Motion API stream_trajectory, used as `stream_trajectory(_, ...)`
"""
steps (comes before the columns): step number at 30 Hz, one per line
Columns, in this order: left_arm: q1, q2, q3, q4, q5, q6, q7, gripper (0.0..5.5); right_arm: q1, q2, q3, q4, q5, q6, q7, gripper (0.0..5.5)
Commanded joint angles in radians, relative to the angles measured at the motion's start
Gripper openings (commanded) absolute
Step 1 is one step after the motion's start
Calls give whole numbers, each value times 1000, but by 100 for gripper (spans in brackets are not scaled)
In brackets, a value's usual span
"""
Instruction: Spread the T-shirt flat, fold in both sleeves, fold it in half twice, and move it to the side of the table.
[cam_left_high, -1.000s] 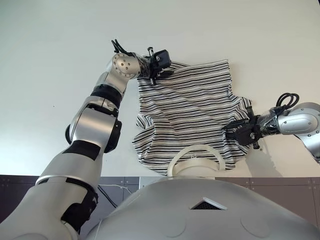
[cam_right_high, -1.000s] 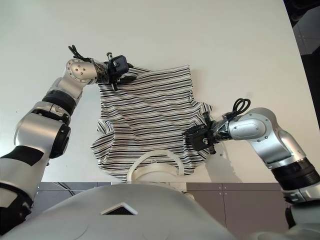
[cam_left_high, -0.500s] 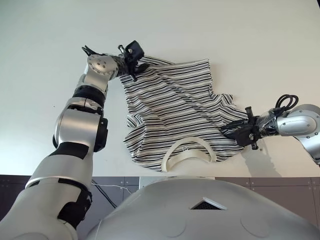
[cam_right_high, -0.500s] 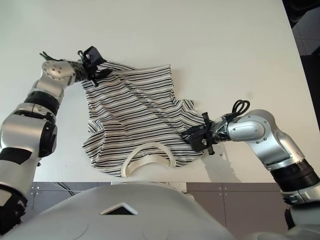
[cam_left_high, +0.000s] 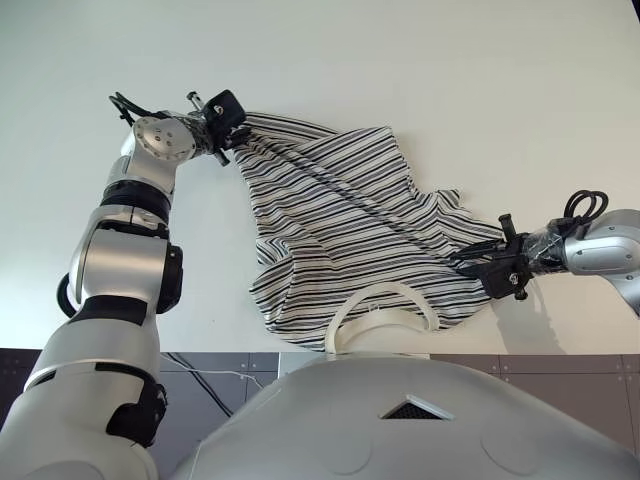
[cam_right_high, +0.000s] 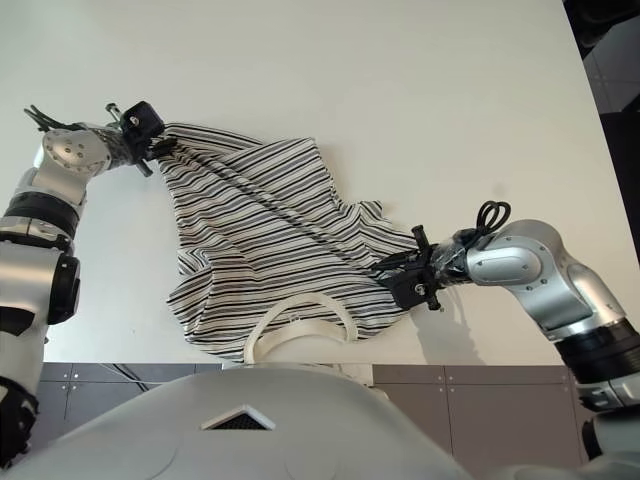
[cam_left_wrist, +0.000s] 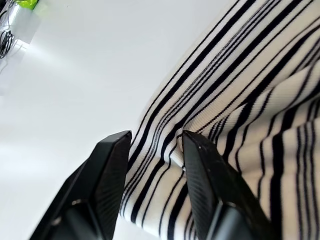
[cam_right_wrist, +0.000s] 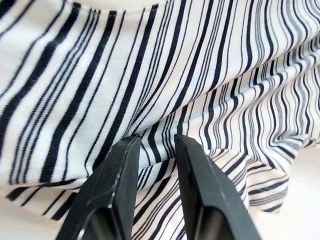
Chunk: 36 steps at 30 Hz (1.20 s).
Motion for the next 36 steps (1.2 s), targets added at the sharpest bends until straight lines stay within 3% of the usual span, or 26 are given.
stream_trajectory(1, 65, 46, -21, 50, 47, 54, 43, 186, 95, -57, -11, -2, 4, 70, 33, 124)
stream_trajectory(7, 14, 10, 25, 42, 5, 42, 142, 186, 107, -48, -36, -106, 120, 189, 85, 124)
stream_trajectory(11, -36, -69, 127, -40, -132, -74, 45, 186, 36, 16, -69, -140, 201, 318, 78, 124)
stream_trajectory(16, 4, -78, 148, -215, -172, -165, -2, 186, 22, 31, -101, -154, 225, 391, 72, 124)
stream_trajectory(19, 143, -43, 142, -509, -183, -139, -37, 186, 36, 15, -128, -194, 274, 444, 92, 124)
stream_trajectory(23, 584, 31, 102, -1192, -270, 90, -157, 186, 56, -9, -151, -201, 294, 466, 113, 124)
stream_trajectory(25, 764, 65, 66, -1407, -252, 144, -186, 186, 96, -27, -161, -213, 296, 465, 119, 124)
stream_trajectory(30, 949, 66, -4, -1642, -183, 256, -199, 186, 114, -18, -181, -264, 347, 535, 128, 124)
stream_trajectory(36, 1088, 183, -56, -1695, -80, 247, -237, 186, 140, -36, -218, -321, 404, 602, 155, 124)
